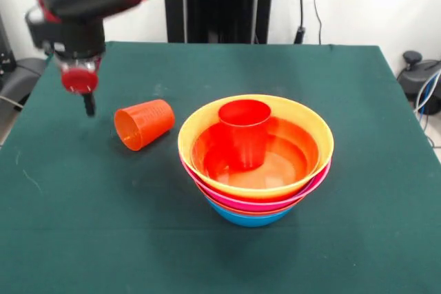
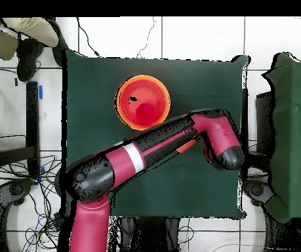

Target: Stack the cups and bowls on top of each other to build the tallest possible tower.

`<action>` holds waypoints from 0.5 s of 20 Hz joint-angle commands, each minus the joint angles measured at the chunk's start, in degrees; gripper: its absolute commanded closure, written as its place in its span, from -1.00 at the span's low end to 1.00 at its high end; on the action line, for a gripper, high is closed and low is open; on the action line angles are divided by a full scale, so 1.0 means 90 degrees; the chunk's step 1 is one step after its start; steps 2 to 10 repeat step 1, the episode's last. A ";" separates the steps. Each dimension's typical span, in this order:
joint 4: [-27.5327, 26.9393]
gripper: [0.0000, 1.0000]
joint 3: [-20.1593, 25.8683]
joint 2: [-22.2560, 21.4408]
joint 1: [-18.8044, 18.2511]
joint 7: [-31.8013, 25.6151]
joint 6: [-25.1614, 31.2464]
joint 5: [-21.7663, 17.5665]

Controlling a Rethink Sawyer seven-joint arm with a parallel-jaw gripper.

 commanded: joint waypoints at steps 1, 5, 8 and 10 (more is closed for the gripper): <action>0.1998 1.00 0.1152 -0.0356 0.1105 0.3940 0.0995 0.0180; 0.1998 1.00 0.1152 -0.0356 0.1105 0.3940 0.0995 0.0180; 0.1998 1.00 0.1152 -0.0356 0.1105 0.3940 0.0995 0.0180; 0.1998 1.00 0.1152 -0.0356 0.1105 0.3940 0.0995 0.0180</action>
